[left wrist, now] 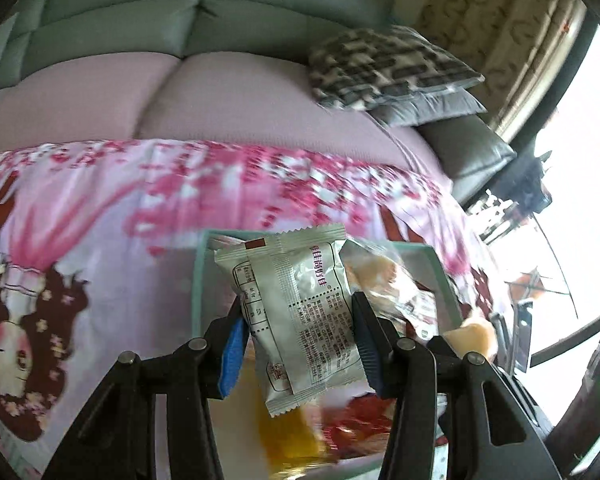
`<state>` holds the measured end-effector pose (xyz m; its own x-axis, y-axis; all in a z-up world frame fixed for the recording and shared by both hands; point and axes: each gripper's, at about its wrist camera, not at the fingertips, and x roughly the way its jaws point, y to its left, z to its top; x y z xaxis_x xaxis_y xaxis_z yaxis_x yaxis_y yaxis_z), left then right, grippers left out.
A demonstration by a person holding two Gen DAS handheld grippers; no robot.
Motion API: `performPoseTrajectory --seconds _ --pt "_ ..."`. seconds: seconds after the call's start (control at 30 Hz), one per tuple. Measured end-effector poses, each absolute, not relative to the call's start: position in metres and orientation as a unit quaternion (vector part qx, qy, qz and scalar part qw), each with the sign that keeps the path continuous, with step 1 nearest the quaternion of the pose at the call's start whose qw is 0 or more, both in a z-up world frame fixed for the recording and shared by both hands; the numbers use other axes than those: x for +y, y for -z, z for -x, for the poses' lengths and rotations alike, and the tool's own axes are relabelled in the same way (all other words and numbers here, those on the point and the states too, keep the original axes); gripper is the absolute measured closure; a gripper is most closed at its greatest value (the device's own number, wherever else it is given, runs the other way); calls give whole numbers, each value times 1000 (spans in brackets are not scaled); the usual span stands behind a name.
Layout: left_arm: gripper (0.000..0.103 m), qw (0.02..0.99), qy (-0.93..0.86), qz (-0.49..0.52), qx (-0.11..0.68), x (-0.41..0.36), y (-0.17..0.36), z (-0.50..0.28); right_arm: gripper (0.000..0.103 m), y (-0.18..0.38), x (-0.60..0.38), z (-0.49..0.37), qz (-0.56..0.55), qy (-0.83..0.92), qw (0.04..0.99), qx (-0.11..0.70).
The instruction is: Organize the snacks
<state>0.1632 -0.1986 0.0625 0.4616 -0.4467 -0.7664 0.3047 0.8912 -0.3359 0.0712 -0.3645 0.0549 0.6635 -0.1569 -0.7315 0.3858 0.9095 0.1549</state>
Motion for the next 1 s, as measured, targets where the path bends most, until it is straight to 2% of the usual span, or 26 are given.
performPoseTrajectory --seconds 0.07,0.17,0.27,0.3,0.33,0.37,0.4,0.6,0.9,1.0 --pt "51 848 226 77 474 -204 -62 -159 54 -53 -367 -67 -150 155 899 382" --pt "43 846 217 77 480 -205 -58 -155 53 -53 -365 -65 -146 153 899 383" --pt "40 853 196 81 477 -194 -58 -149 48 -50 -358 -62 -134 150 899 389" --pt "35 856 188 80 475 -190 -59 -146 47 -50 -356 -61 -130 149 899 390" --pt "32 861 177 76 470 -184 -59 -143 42 -50 -353 -58 -126 147 900 390" --pt "25 869 160 67 463 -178 -60 -138 38 -51 -350 -55 -123 144 901 390" --pt "20 876 146 57 456 -173 -60 -133 29 -52 -347 -52 -119 141 902 389" --pt "4 907 40 -1 420 -137 -48 -102 0 -52 -319 -31 -79 131 908 391" --pt "4 911 -92 -77 396 -100 -30 -54 0 -47 -282 -7 -47 102 910 400" --pt "4 906 -89 -60 409 -88 -26 -46 0 -46 -274 -7 -37 98 909 403"
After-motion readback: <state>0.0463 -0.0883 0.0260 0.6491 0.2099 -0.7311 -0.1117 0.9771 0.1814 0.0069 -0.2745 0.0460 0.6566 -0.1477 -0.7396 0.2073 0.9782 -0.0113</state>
